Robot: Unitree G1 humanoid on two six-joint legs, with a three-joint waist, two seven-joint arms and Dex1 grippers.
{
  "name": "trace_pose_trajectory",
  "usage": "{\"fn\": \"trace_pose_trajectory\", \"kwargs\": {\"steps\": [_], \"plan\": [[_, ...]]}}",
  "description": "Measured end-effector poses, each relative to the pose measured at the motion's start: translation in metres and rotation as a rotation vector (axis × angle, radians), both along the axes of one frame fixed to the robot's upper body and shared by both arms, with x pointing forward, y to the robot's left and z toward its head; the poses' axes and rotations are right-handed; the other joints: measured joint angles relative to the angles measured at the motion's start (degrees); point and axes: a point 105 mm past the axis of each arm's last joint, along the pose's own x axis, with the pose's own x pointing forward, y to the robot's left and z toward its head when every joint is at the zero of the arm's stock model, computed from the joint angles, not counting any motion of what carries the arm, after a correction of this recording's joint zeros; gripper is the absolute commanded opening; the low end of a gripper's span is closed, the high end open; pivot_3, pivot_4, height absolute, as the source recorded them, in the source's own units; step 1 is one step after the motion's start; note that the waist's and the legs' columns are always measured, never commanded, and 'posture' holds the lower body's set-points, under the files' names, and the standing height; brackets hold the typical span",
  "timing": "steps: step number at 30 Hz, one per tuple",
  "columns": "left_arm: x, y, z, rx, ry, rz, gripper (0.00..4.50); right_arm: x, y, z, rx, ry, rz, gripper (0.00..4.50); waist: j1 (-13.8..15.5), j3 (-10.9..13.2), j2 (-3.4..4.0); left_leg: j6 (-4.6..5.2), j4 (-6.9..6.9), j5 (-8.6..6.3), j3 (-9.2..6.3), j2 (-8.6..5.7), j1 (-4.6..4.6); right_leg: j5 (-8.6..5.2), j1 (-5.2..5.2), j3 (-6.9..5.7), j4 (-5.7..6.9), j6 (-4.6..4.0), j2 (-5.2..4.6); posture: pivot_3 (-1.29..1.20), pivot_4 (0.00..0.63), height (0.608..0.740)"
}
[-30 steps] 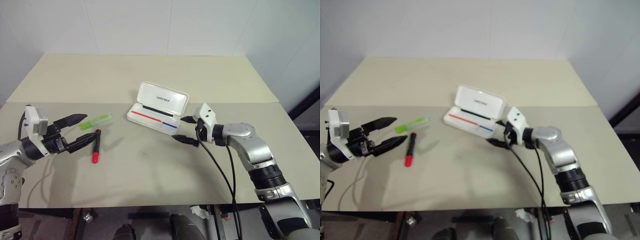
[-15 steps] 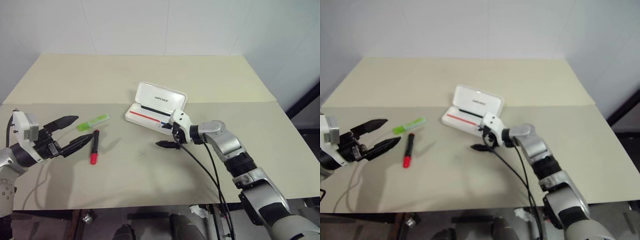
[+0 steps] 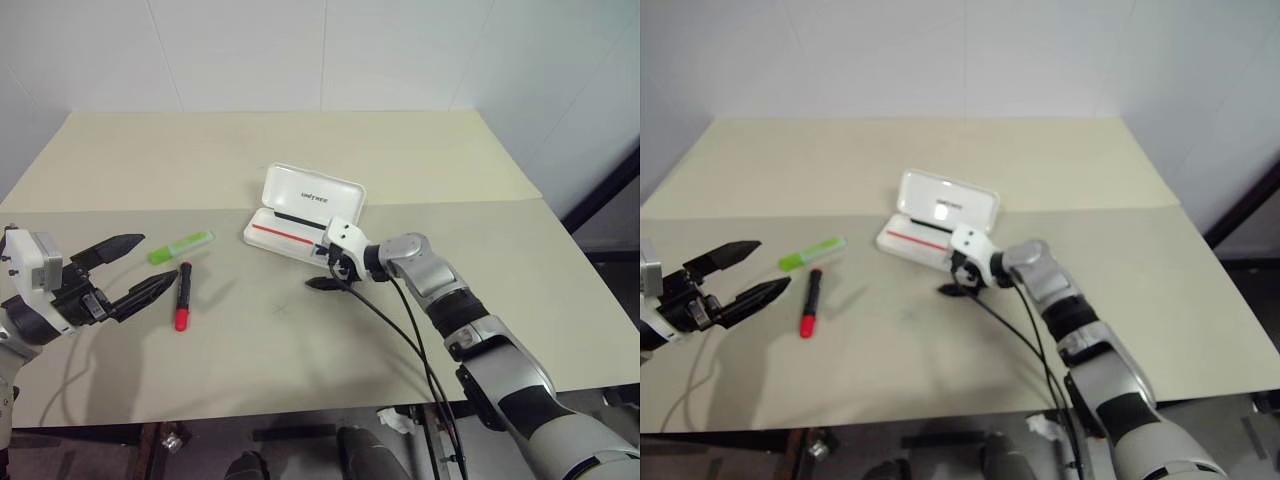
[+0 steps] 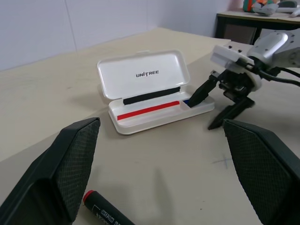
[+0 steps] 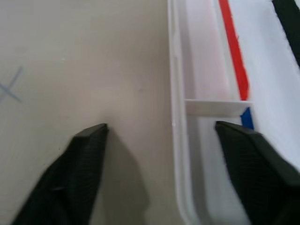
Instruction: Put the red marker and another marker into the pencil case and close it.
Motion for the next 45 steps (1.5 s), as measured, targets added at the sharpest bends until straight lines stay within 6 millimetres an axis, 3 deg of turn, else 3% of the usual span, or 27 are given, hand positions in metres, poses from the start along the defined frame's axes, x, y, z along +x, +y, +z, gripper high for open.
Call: {"fn": "trace_pose_trajectory", "kwargs": {"steps": [8, 16, 21, 25, 29, 34, 40, 45], "plan": [[-0.004, 0.001, 0.003, 0.004, -0.01, 0.008, 4.5, 0.005, 0.003, 0.003, -0.016, -0.018, -0.006, 0.09, -0.87, 0.0, 0.0, -0.01, 0.0, 0.0, -0.03, 0.0, 0.0, -0.01, 0.0, 0.0, 0.03, -0.01, 0.01, 0.0, 0.15, 0.74], [-0.002, 0.0, 0.01, 0.018, -0.031, -0.001, 4.5, 0.005, -0.001, 0.013, 0.033, -0.058, 0.02, 0.03, -0.85, 0.01, 0.0, -0.01, 0.01, -0.01, -0.08, -0.02, -0.04, 0.0, -0.01, -0.02, 0.02, 0.0, 0.01, 0.0, 0.15, 0.74], [0.005, -0.002, 0.018, 0.021, -0.046, -0.026, 4.5, -0.019, -0.01, 0.04, 0.167, -0.109, 0.133, 0.03, -0.73, 0.02, 0.03, -0.19, -0.06, -0.12, -0.16, -0.02, -0.1, -0.15, -0.03, -0.06, 0.0, 0.1, 0.01, 0.0, 0.15, 0.74], [0.01, -0.007, 0.018, 0.013, -0.042, -0.056, 4.5, -0.04, -0.027, 0.053, 0.12, -0.191, 0.204, 0.03, -0.65, 0.04, 0.06, -0.3, -0.07, -0.21, -0.17, -0.01, -0.11, -0.27, -0.04, -0.07, -0.01, 0.11, 0.01, 0.0, 0.15, 0.74], [0.015, -0.008, 0.011, -0.006, -0.005, -0.085, 4.5, -0.061, -0.051, 0.038, -0.035, -0.166, 0.234, 0.03, -0.39, 0.05, 0.06, -0.3, -0.05, -0.24, -0.18, -0.01, -0.12, -0.33, -0.04, -0.08, -0.02, 0.08, 0.01, 0.0, 0.15, 0.74], [0.017, -0.012, 0.007, -0.007, 0.011, -0.117, 4.5, -0.086, -0.064, 0.013, -0.222, -0.134, 0.297, 0.03, -0.3, 0.05, 0.06, -0.29, -0.01, -0.25, -0.16, -0.01, -0.09, -0.35, -0.04, -0.07, 0.01, 0.05, 0.01, 0.0, 0.15, 0.74], [0.015, -0.013, 0.006, -0.004, 0.017, -0.136, 4.5, -0.101, -0.053, 0.019, -0.218, -0.19, 0.324, 0.03, 0.13, 0.05, 0.06, -0.29, 0.02, -0.25, -0.17, -0.01, -0.07, -0.36, -0.03, -0.07, 0.06, 0.03, 0.02, 0.0, 0.15, 0.74], [0.01, -0.012, -0.007, -0.004, 0.08, -0.146, 4.5, -0.112, -0.054, 0.003, -0.222, -0.169, 0.33, 0.03, 0.97, 0.06, 0.05, -0.31, 0.02, -0.27, -0.15, -0.01, -0.09, -0.38, -0.03, -0.07, -0.01, 0.01, 0.0, 0.0, 0.15, 0.74]]}}
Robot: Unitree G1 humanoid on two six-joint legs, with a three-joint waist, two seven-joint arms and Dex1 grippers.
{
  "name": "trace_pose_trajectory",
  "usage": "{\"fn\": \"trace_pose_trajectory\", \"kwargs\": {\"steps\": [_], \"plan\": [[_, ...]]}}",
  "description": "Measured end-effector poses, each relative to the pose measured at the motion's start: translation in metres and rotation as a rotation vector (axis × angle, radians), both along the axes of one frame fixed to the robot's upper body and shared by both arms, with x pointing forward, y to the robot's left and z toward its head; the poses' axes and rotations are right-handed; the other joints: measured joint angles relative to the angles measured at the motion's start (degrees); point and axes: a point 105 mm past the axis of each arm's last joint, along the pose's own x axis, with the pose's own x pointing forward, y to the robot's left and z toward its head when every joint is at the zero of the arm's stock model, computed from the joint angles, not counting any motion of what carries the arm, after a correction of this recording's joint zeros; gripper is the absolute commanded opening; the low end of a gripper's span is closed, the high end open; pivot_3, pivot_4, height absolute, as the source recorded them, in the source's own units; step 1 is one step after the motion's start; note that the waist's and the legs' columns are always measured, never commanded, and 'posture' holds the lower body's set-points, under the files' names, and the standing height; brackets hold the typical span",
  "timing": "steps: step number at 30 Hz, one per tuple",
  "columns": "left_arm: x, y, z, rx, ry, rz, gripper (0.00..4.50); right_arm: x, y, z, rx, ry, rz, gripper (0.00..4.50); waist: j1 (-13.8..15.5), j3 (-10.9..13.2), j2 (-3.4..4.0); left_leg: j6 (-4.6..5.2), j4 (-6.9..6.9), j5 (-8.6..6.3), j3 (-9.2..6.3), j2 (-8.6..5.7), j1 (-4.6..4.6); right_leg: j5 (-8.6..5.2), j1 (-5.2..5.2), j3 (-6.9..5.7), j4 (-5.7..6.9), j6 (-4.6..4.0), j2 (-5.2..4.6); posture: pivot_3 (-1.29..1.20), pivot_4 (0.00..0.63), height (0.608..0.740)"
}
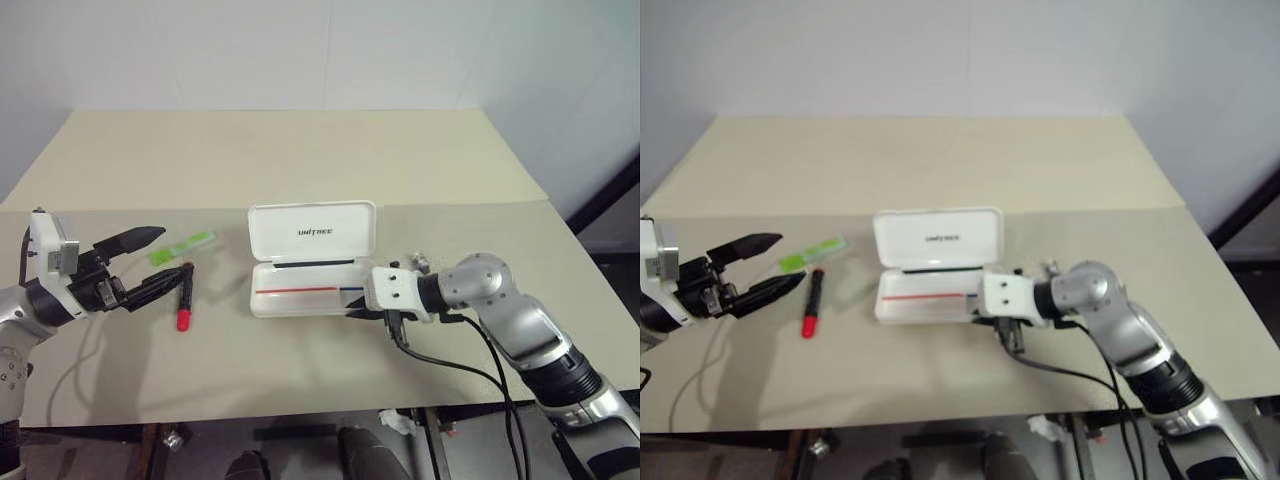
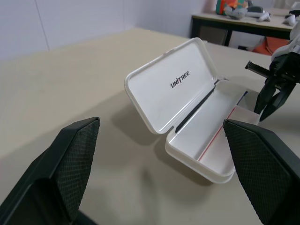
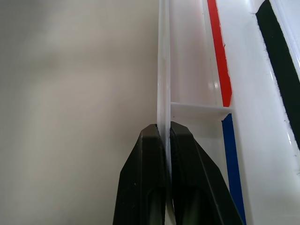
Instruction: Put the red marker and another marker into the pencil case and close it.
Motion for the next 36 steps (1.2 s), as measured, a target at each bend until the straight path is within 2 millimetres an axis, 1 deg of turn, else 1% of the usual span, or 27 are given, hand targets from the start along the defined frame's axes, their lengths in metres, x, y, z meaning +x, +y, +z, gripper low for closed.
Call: {"fn": "trace_pose_trajectory", "kwargs": {"steps": [2, 4, 8, 13, 16, 18, 24, 28, 30, 32, 34, 36], "plan": [[-0.004, 0.001, -0.005, 0.0, 0.026, -0.004, 4.5, -0.003, 0.0, -0.007, -0.014, 0.01, -0.002, 0.03, 0.07, 0.0, -0.01, 0.0, 0.01, 0.0, 0.0, 0.0, 0.0, 0.0, 0.0, 0.0, 0.01, -0.01, 0.0, 0.0, 0.15, 0.74], [-0.008, 0.002, -0.007, 0.007, 0.05, -0.011, 4.5, -0.004, 0.001, -0.01, -0.008, 0.007, -0.008, 0.03, -0.03, 0.0, -0.01, 0.0, 0.0, 0.0, 0.0, 0.0, 0.01, -0.01, 0.0, 0.0, 0.02, -0.02, 0.0, 0.0, 0.15, 0.74], [-0.017, 0.005, -0.008, 0.038, 0.083, -0.031, 4.5, -0.004, 0.009, -0.011, 0.036, -0.003, -0.022, 0.03, -0.15, 0.0, -0.02, 0.0, 0.0, 0.0, 0.0, 0.01, 0.05, -0.03, 0.0, 0.0, 0.05, -0.06, 0.02, 0.0, 0.15, 0.74], [-0.029, 0.01, -0.015, 0.069, 0.143, -0.07, 4.5, -0.003, 0.013, -0.01, 0.065, -0.012, -0.035, 0.03, -0.05, 0.0, -0.03, 0.0, 0.0, 0.0, 0.03, 0.01, 0.04, -0.05, 0.0, 0.0, 0.02, -0.1, 0.0, 0.0, 0.15, 0.74], [-0.031, 0.015, -0.013, 0.088, 0.12, -0.08, 4.5, -0.003, 0.015, -0.01, 0.075, -0.008, -0.035, 0.03, 0.0, 0.0, -0.03, 0.0, -0.01, 0.0, 0.03, 0.01, 0.05, -0.17, 0.0, -0.01, 0.02, -0.32, 0.0, 0.0, 0.15, 0.74], [-0.031, 0.016, -0.014, 0.113, 0.103, -0.087, 4.5, -0.001, 0.015, -0.012, 0.078, 0.004, -0.041, 0.03, 0.01, 0.0, -0.04, 0.0, -0.01, 0.0, 0.03, 0.01, 0.04, -0.43, 0.0, -0.01, 0.02, -0.8, 0.0, 0.0, 0.15, 0.74], [-0.031, 0.021, -0.008, 0.119, 0.035, -0.129, 4.5, 0.0, 0.015, -0.017, 0.086, 0.047, -0.066, 0.03, -0.02, 0.0, -0.03, 0.0, -0.01, 0.0, 0.04, 0.01, 0.05, -0.4, -0.01, -0.01, 0.07, -0.75, 0.0, 0.0, 0.15, 0.74], [-0.032, 0.019, -0.005, 0.098, 0.02, -0.181, 4.5, 0.0, 0.016, -0.017, 0.095, 0.064, -0.066, 0.03, -0.02, 0.0, -0.03, 0.0, -0.01, -0.01, 0.04, 0.01, 0.05, -0.33, -0.01, -0.02, 0.08, -0.61, 0.0, 0.0, 0.15, 0.74], [-0.032, 0.019, -0.006, 0.087, 0.027, -0.196, 4.5, 0.0, 0.016, -0.017, 0.098, 0.07, -0.063, 0.03, -0.06, 0.0, -0.03, 0.01, -0.01, -0.01, 0.04, 0.01, 0.06, -0.22, -0.01, -0.02, 0.09, -0.4, 0.0, 0.0, 0.15, 0.74], [-0.033, 0.017, -0.009, 0.085, 0.035, -0.222, 4.5, 0.001, 0.015, -0.018, 0.097, 0.076, -0.066, 0.03, -0.07, 0.0, -0.03, 0.01, 0.0, -0.01, 0.04, 0.01, 0.06, -0.22, -0.01, -0.02, 0.09, -0.4, 0.0, 0.0, 0.15, 0.74], [-0.032, 0.018, -0.01, 0.079, 0.033, -0.227, 4.5, 0.002, 0.015, -0.018, 0.096, 0.081, -0.069, 0.58, -0.07, 0.0, -0.03, 0.01, 0.0, -0.01, 0.04, 0.01, 0.06, -0.22, -0.01, -0.02, 0.09, -0.39, 0.0, 0.0, 0.15, 0.74], [-0.031, 0.02, -0.01, 0.077, 0.025, -0.224, 4.5, 0.002, 0.015, -0.018, 0.099, 0.086, -0.066, 1.17, -0.06, 0.0, -0.03, 0.01, -0.01, -0.01, 0.03, 0.01, 0.06, -0.11, -0.01, -0.02, 0.1, -0.18, 0.01, 0.0, 0.15, 0.74]]}}
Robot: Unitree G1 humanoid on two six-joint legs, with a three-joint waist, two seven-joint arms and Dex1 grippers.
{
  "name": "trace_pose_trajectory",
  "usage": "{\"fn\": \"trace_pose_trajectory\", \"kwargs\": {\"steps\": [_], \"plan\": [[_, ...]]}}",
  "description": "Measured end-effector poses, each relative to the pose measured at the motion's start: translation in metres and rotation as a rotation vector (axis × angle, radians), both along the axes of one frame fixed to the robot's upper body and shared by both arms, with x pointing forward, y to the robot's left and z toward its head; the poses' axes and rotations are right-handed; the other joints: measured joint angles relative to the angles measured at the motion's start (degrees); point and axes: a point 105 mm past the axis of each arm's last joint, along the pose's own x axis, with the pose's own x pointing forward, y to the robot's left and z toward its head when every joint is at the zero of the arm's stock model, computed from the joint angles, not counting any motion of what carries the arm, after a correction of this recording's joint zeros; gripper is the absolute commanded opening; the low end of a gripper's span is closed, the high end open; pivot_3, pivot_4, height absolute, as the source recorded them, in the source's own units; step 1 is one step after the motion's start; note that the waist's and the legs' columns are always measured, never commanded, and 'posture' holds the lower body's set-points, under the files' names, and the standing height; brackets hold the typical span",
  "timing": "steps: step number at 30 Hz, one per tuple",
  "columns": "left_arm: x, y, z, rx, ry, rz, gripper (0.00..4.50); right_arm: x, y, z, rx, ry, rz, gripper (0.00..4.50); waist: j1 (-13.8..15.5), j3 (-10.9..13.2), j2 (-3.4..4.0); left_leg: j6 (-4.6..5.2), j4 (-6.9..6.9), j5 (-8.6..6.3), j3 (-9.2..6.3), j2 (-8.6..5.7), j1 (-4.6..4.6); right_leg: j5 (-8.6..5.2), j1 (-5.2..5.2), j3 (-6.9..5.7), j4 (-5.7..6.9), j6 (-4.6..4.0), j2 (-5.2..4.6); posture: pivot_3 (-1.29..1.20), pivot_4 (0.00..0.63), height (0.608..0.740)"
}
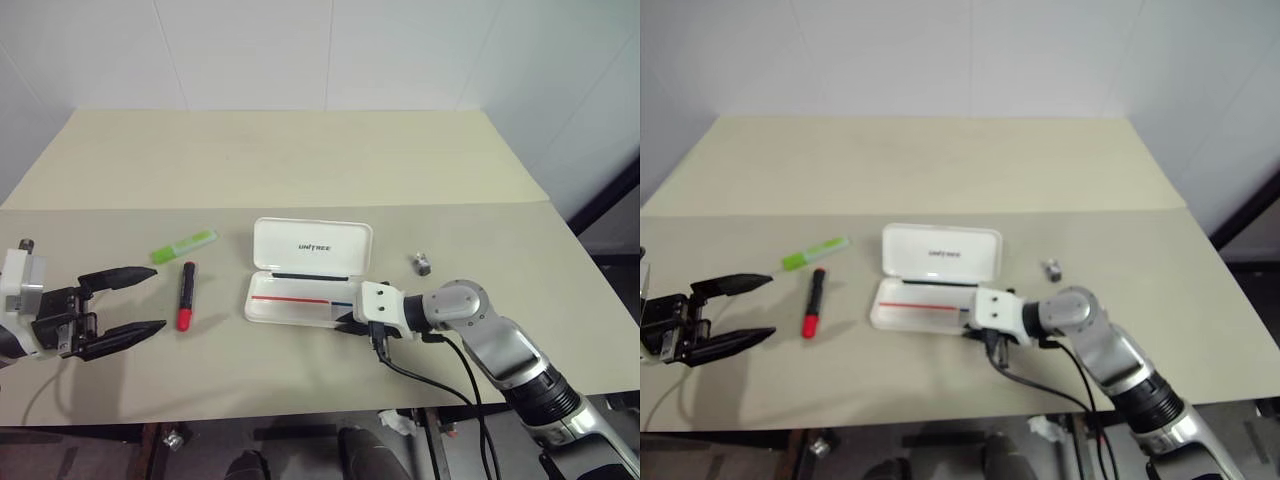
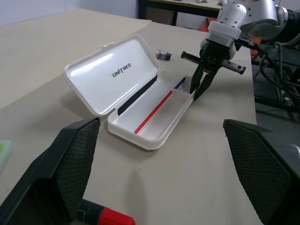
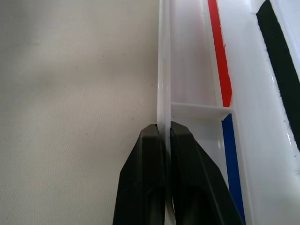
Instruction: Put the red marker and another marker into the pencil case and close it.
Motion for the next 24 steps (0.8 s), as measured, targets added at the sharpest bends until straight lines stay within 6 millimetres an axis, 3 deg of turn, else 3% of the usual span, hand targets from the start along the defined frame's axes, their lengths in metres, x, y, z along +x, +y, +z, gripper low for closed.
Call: {"fn": "trace_pose_trajectory", "kwargs": {"steps": [9, 19, 24], "plan": [[0.002, -0.003, 0.003, -0.001, -0.022, -0.008, 4.5, -0.001, 0.001, 0.001, 0.015, 0.01, 0.009, 4.27, 0.01, 0.0, 0.0, 0.0, 0.01, 0.0, 0.0, 0.0, 0.0, 0.01, 0.0, 0.0, 0.01, 0.03, 0.0, 0.0, 0.15, 0.74], [0.001, -0.007, 0.005, 0.002, -0.056, 0.045, 4.5, -0.003, 0.004, 0.023, 0.128, 0.02, 0.042, 4.39, -0.04, 0.0, 0.0, 0.02, 0.0, -0.01, 0.0, 0.02, 0.0, 0.02, 0.0, 0.0, 0.01, 0.05, 0.0, 0.0, 0.15, 0.74], [-0.001, -0.007, 0.005, 0.001, -0.076, 0.089, 4.5, -0.01, 0.002, 0.02, 0.127, 0.064, 0.06, 4.39, 0.09, 0.0, 0.0, 0.02, 0.03, -0.01, -0.01, 0.03, 0.0, 0.02, 0.02, -0.01, 0.0, 0.05, -0.01, 0.0, 0.15, 0.74]]}}
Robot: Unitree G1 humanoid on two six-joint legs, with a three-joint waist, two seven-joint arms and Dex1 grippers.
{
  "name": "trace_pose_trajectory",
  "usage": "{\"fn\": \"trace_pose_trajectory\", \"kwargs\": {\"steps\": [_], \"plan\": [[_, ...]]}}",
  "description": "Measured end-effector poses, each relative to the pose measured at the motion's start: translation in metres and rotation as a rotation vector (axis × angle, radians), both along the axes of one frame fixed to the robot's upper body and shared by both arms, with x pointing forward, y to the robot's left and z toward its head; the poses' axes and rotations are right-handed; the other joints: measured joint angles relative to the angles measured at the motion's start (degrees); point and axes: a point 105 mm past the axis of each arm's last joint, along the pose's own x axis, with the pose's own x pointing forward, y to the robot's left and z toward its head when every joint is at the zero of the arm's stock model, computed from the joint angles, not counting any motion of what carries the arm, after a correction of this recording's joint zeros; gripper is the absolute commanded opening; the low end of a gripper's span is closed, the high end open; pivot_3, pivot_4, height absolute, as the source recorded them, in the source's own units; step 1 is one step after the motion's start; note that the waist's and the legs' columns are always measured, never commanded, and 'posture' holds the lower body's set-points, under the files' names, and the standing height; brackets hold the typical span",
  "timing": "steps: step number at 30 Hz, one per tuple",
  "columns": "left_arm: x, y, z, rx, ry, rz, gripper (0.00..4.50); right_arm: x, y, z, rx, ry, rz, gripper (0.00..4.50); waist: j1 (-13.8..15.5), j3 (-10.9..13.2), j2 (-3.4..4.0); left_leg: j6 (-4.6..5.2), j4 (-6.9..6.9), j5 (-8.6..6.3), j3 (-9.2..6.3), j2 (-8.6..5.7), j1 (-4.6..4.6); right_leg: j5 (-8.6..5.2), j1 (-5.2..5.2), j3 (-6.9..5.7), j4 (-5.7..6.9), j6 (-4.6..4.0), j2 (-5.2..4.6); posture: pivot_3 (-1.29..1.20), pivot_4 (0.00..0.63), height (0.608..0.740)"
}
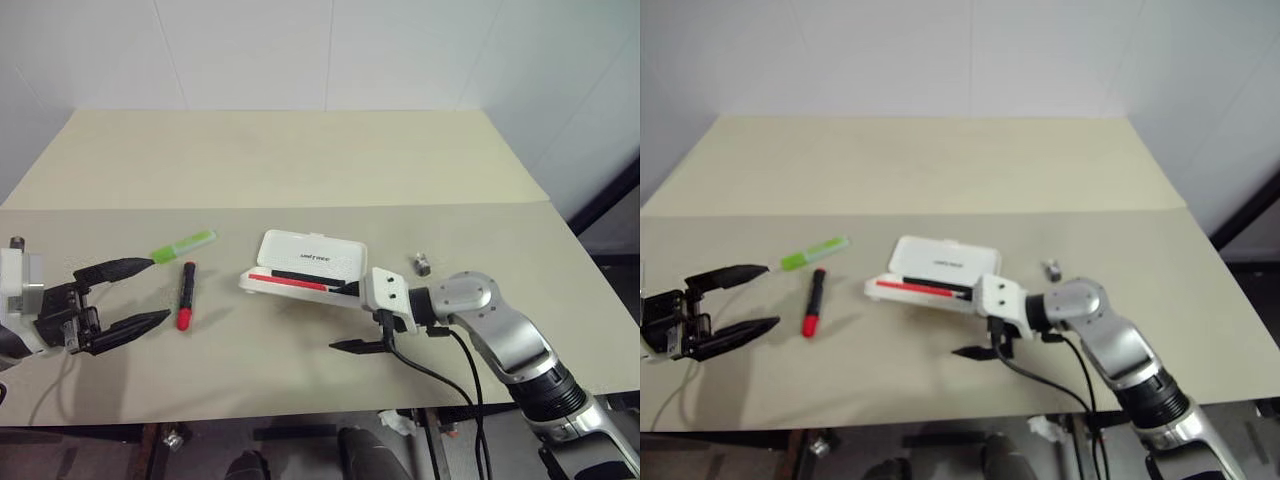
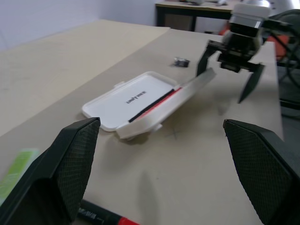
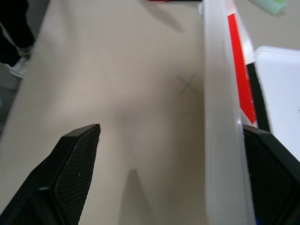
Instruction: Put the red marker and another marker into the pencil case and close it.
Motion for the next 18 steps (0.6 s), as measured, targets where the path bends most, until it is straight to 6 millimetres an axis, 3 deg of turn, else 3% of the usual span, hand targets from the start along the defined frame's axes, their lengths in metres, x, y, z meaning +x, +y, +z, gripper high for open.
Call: {"fn": "trace_pose_trajectory", "kwargs": {"steps": [7, 13, 18], "plan": [[0.002, 0.0, -0.001, -0.008, -0.004, 0.031, 4.5, -0.007, -0.007, -0.013, -0.063, -0.015, 0.073, 4.39, -0.16, 0.0, 0.0, 0.0, 0.03, 0.0, 0.02, 0.0, 0.01, 0.0, 0.0, 0.0, 0.0, 0.0, 0.01, 0.0, 0.15, 0.74], [0.003, -0.006, -0.001, -0.015, -0.01, 0.032, 4.5, -0.001, -0.016, -0.033, -0.142, -0.06, 0.119, 4.39, -0.09, 0.0, -0.01, 0.0, 0.02, 0.0, 0.02, 0.0, 0.01, 0.01, 0.01, 0.0, 0.0, 0.01, 0.01, 0.0, 0.15, 0.74], [0.006, -0.01, -0.004, -0.02, 0.003, 0.027, 4.5, 0.001, -0.017, -0.033, -0.188, -0.193, 0.228, 4.39, -0.08, -0.02, -0.03, 0.0, 0.06, 0.0, 0.02, 0.0, 0.17, 0.02, 0.21, 0.01, -0.01, 0.03, 0.01, 0.0, 0.15, 0.74]]}}
